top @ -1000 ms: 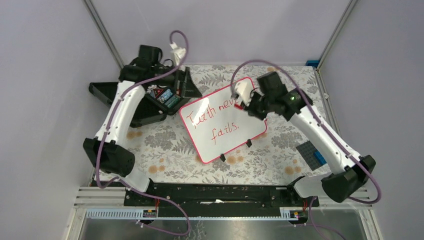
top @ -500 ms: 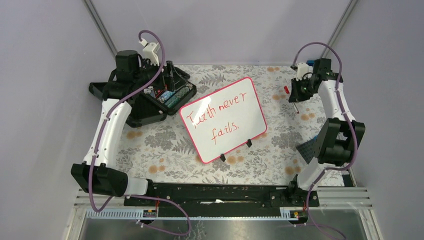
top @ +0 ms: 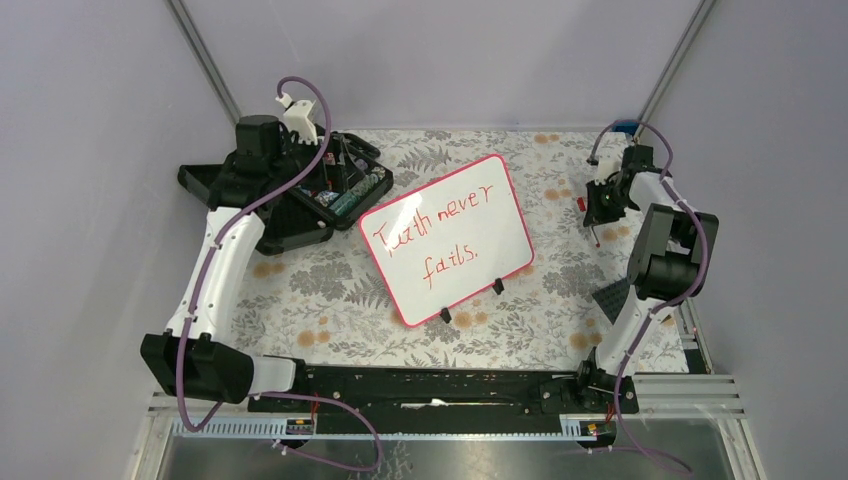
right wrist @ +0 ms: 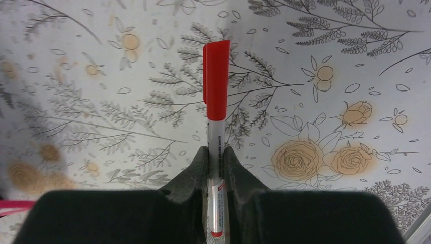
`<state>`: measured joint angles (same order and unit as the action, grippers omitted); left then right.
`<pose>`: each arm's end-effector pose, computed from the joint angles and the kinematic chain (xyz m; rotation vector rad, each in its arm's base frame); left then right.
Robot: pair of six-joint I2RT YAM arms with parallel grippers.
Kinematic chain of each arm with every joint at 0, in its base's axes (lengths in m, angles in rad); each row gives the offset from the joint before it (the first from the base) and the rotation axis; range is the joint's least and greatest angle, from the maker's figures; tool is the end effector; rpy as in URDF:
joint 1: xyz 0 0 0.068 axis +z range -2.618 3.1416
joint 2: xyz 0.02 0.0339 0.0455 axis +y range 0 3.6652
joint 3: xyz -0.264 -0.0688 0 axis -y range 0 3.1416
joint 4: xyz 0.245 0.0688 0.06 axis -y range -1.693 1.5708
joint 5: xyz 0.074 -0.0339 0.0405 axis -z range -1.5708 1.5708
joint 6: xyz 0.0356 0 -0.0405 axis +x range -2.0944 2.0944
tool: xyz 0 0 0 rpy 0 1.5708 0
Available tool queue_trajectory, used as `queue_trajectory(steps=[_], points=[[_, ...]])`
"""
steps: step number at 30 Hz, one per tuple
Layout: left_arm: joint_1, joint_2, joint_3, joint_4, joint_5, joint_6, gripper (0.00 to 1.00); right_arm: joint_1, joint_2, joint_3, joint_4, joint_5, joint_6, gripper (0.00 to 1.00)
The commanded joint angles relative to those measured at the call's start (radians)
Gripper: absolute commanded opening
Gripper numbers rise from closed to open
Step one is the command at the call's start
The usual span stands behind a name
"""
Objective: Write a sentence on the whiteboard
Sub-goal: Put down the whiteboard marker at the center of the board, then reset both arms
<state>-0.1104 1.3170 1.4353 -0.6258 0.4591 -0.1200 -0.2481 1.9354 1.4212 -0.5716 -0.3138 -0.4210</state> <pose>0.2790 -0.0468 0.4061 0.2731 2.0602 -0.6171 0.3975 -0.0894 0.1965 -0.3232 2.5605 0.1759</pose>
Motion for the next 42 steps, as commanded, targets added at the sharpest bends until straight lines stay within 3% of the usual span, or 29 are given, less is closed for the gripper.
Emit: queue_trajectory(steps=[1,6,12,16,22,28,32,42], points=[[0.009,-0.038,-0.020,0.048,-0.033,0.020,0.99,-0.013,0.040,-0.014,0.085,0.043,0.032,0.07],[0.011,-0.033,-0.021,0.032,-0.015,0.025,0.99,-0.020,0.079,-0.015,0.101,0.044,0.046,0.15],[0.019,-0.012,-0.010,0.001,-0.017,0.023,0.99,-0.031,0.077,-0.032,0.101,0.041,0.053,0.36],[0.030,-0.007,-0.009,-0.002,-0.005,0.017,0.99,-0.036,0.061,-0.037,0.089,0.035,0.052,0.44],[0.052,0.014,0.025,-0.045,0.021,0.041,0.99,-0.039,0.026,0.034,0.015,-0.029,0.059,0.64],[0.130,0.063,0.108,-0.100,0.069,0.067,0.99,-0.039,-0.014,0.192,-0.102,-0.121,0.081,0.88],[0.226,0.118,0.234,-0.146,0.093,0.090,0.99,-0.039,-0.032,0.331,-0.183,-0.177,0.096,0.99],[0.427,0.282,0.527,-0.213,0.068,0.141,0.99,-0.086,-0.006,0.813,-0.373,-0.387,0.171,1.00]])
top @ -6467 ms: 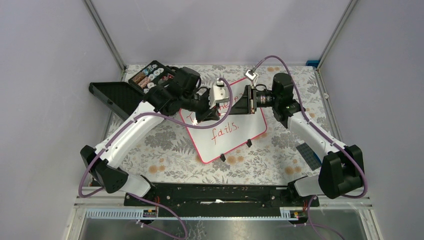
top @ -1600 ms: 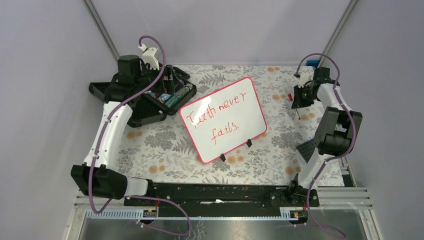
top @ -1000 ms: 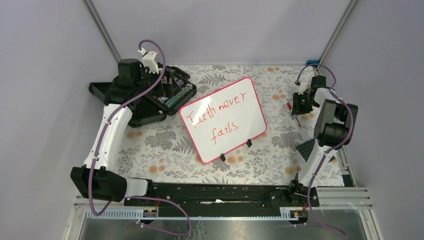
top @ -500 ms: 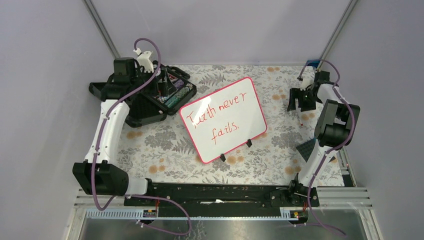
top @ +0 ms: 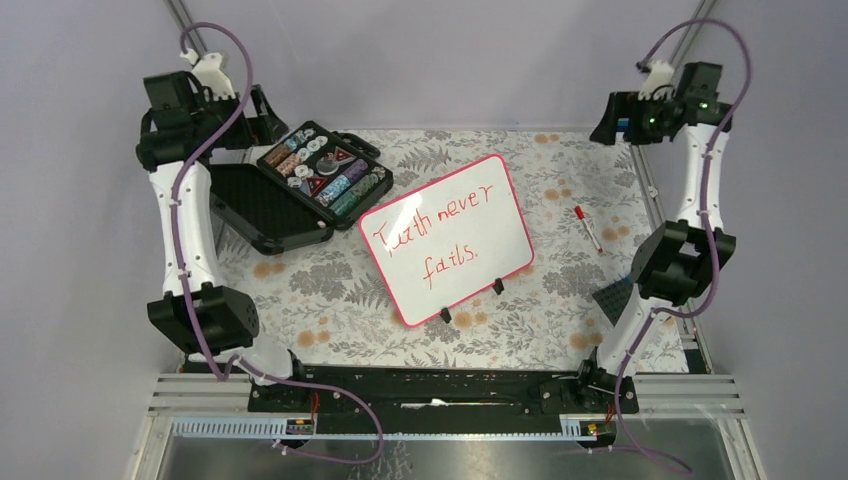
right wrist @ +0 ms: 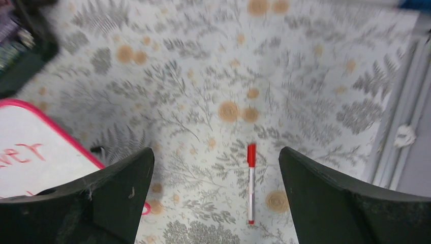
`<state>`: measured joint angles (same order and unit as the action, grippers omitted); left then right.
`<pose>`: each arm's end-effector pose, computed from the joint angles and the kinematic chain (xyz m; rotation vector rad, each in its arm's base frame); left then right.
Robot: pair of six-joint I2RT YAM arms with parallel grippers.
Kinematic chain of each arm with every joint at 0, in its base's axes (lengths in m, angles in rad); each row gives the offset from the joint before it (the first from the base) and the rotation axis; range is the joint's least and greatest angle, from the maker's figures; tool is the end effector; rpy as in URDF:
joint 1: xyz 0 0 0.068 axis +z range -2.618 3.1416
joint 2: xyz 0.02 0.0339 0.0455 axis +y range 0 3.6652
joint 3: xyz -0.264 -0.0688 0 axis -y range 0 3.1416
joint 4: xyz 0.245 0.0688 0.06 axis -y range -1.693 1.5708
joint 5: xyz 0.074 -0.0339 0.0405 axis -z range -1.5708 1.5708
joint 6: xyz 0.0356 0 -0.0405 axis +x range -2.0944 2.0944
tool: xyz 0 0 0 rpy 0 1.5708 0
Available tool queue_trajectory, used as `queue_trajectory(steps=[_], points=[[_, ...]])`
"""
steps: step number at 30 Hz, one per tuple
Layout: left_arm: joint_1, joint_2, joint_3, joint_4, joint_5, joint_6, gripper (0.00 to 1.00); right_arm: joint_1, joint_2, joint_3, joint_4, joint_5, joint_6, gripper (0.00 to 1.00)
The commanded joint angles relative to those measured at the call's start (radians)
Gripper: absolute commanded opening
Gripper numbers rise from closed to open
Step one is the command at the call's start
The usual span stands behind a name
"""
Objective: Write a sentence on the whiteboard
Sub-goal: Reset both arms
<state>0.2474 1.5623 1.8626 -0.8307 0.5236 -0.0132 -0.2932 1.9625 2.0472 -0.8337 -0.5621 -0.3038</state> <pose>0.3190 0.0622 0.4542 0.0451 2.0475 -0.4032 0.4230 -0.1079 0.3671 -0.2866 2.1846 0.3231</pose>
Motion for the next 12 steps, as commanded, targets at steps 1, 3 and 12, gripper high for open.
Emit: queue_trajectory(steps=[1,3,12], points=[[0.087,0.048,0.120,-0.009,0.002,0.036,0.99,-0.056,-0.021,0.236,-0.123,-0.157,0.062,1.00],[0.118,0.064,0.159,-0.009,-0.015,0.038,0.99,-0.087,0.004,0.340,-0.149,-0.185,0.068,1.00],[0.158,0.096,0.205,-0.002,-0.068,0.049,0.99,-0.154,0.035,0.450,-0.209,-0.219,0.031,1.00]])
